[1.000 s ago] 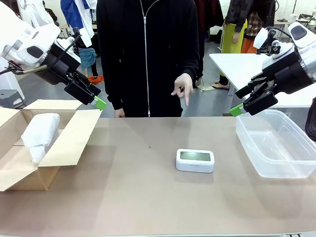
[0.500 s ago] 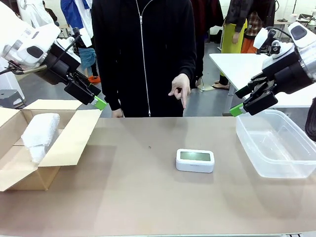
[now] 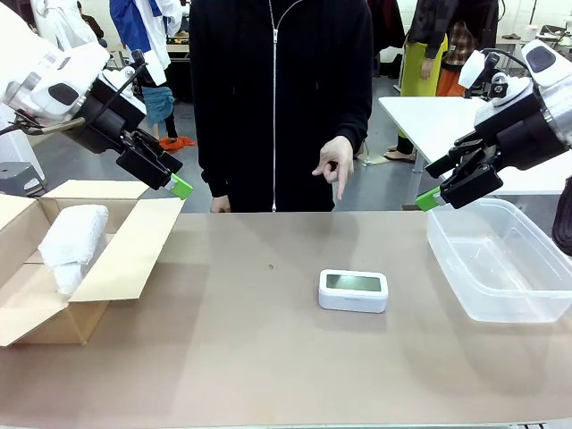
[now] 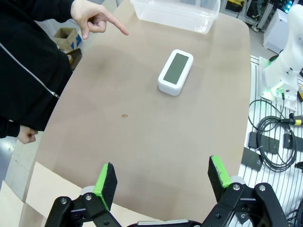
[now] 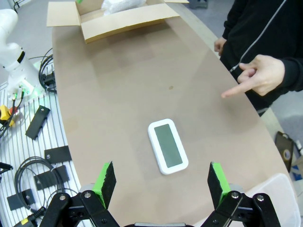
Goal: Separate and place wrapped and unwrapped clocks.
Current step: Pick up the Digital clock indicated by the person.
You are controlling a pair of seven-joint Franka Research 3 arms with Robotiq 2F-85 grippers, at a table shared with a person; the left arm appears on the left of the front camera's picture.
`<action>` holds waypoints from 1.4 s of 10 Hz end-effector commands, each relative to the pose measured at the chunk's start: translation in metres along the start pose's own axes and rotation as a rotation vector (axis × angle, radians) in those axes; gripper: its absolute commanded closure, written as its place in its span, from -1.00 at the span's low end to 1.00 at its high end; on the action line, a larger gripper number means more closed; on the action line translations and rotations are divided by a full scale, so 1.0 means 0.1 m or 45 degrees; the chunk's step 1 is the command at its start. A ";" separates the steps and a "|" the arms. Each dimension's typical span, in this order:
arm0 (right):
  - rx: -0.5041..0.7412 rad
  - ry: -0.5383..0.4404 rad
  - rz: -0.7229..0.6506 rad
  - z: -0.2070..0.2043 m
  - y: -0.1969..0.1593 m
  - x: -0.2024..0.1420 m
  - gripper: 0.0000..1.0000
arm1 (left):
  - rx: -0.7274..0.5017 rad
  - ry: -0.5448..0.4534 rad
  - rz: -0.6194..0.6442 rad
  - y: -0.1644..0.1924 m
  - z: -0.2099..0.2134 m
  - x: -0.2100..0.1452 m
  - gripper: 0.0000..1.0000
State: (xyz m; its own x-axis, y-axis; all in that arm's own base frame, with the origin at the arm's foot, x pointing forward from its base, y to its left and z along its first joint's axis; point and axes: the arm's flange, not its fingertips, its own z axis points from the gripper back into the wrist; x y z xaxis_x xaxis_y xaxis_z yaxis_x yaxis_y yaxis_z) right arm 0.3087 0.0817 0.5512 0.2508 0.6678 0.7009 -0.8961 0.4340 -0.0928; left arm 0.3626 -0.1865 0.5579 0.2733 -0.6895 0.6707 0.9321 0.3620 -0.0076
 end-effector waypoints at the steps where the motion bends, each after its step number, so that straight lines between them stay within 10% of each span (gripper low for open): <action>1: 0.035 -0.029 0.007 -0.03 -0.01 -0.02 -1.00 | 0.000 0.000 0.001 -0.01 0.01 -0.01 -1.00; 8: -0.075 0.637 0.390 -1.54 0.39 0.40 -1.00 | 0.000 0.000 0.001 -0.01 0.01 -0.01 -1.00; 11: -0.030 0.490 0.479 -2.07 0.38 0.32 -1.00 | 0.000 0.000 0.001 -0.01 0.01 -0.01 -1.00; 14: 0.020 0.645 0.449 -1.83 0.51 0.30 -1.00 | 0.000 0.000 0.001 -0.01 0.01 -0.01 -1.00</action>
State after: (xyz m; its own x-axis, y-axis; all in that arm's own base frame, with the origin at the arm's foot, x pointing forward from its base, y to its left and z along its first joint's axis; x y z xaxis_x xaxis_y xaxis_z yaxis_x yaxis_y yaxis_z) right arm 0.3421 0.2382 0.4323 0.0640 0.9749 0.2134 -0.9586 0.1195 -0.2584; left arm 0.3628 -0.1862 0.5584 0.2731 -0.6890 0.6713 0.9320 0.3624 -0.0071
